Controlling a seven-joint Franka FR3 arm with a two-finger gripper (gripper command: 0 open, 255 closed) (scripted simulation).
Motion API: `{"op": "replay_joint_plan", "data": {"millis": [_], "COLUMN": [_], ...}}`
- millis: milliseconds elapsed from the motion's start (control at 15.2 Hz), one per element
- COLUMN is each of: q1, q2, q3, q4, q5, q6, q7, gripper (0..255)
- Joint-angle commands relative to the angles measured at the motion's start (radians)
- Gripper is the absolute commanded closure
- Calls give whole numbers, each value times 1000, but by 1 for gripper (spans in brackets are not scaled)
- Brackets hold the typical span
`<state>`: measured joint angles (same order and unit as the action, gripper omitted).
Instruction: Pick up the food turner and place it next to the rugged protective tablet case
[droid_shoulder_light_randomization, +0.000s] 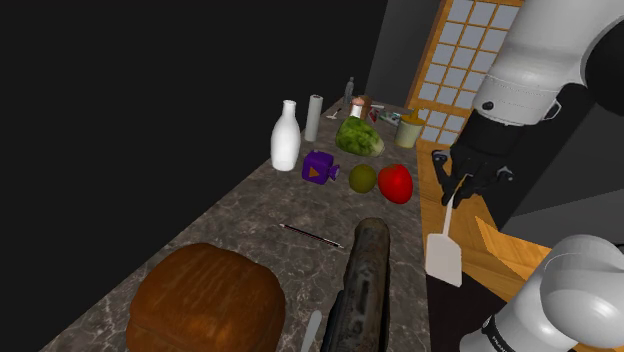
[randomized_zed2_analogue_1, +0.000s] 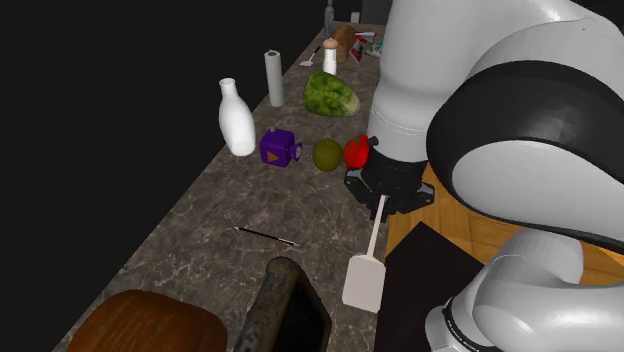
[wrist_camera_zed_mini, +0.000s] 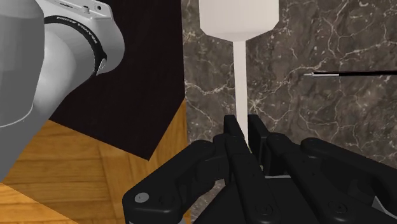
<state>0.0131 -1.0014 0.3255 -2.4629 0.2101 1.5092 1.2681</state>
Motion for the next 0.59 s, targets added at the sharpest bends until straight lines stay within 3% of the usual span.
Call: {"op": "replay_joint_plan", "data": {"millis": [0,528], "q1": [4,19], "q2": [-8,-37], "q3": [7,32], "q4": [-34,-153], "q5": [7,33], "q6": [26,116], "q7": [0,1], "gripper": [255,255]}}
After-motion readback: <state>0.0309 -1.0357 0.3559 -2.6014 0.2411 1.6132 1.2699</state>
